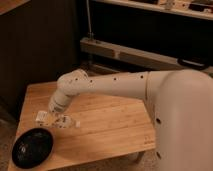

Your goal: Place the bottle in the ceramic bowl

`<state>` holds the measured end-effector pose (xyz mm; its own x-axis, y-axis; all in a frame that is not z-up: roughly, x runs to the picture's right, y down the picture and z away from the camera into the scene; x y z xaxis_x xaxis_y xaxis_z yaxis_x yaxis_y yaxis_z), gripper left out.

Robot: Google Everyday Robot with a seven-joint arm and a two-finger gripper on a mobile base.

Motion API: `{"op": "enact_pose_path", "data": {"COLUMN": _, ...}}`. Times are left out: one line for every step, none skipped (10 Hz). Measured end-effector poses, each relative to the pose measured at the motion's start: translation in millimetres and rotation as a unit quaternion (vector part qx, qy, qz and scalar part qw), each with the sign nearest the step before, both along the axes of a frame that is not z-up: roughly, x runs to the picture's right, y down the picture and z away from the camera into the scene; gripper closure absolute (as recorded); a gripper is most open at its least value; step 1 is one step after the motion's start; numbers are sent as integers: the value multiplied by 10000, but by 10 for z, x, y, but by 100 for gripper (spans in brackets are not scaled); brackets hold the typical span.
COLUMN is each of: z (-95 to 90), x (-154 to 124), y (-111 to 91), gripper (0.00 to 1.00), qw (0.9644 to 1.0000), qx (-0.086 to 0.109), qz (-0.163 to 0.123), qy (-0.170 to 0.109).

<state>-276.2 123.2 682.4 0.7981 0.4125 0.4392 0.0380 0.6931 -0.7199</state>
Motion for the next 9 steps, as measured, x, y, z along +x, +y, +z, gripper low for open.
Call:
{"op": "enact_pose_path", "data": {"z": 1, "x": -6, "y": 11, "gripper": 97, "qw": 10000, "qx": -7, "qz": -8, "qy": -4}}
{"op": "enact_pose_path", "data": {"z": 6, "x": 4, "y": 6, "gripper": 97, "qw": 10000, "qx": -7, "qz": 0, "qy": 4}}
{"op": "enact_pose_path", "data": {"z": 6, "x": 7, "y": 3, "gripper": 97, "qw": 10000, "qx": -6, "qz": 4, "qy": 5}}
{"op": "enact_pose_path", "data": {"z": -1, "x": -4, "y": 5, "gripper": 97, "qw": 10000, "qx": -4, "qz": -1, "qy": -4}}
{"op": "enact_pose_path", "data": {"z": 0, "x": 2, "y": 10, "gripper": 97, "qw": 10000, "qx": -9, "qz": 6, "qy": -9}}
{"op": "enact_pose_path", "data": {"z": 16, "x": -5, "y": 40, "gripper": 97, "qw": 9999, "qx": -60, "qz": 23, "qy": -131}}
{"op": "enact_pose_path", "data": {"z": 6, "x": -59, "y": 91, "gripper": 97, "qw": 9996, "qx": -108, "qz": 14, "qy": -253}}
{"op": "enact_pose_path", "data": {"z": -22, "x": -157, "y": 166, "gripper": 97, "qw": 9990, "qx": -156, "qz": -17, "qy": -416}}
{"op": "enact_pose_path", "data": {"z": -25, "x": -249, "y": 223, "gripper": 97, "qw": 9983, "qx": -208, "qz": -45, "qy": -545}}
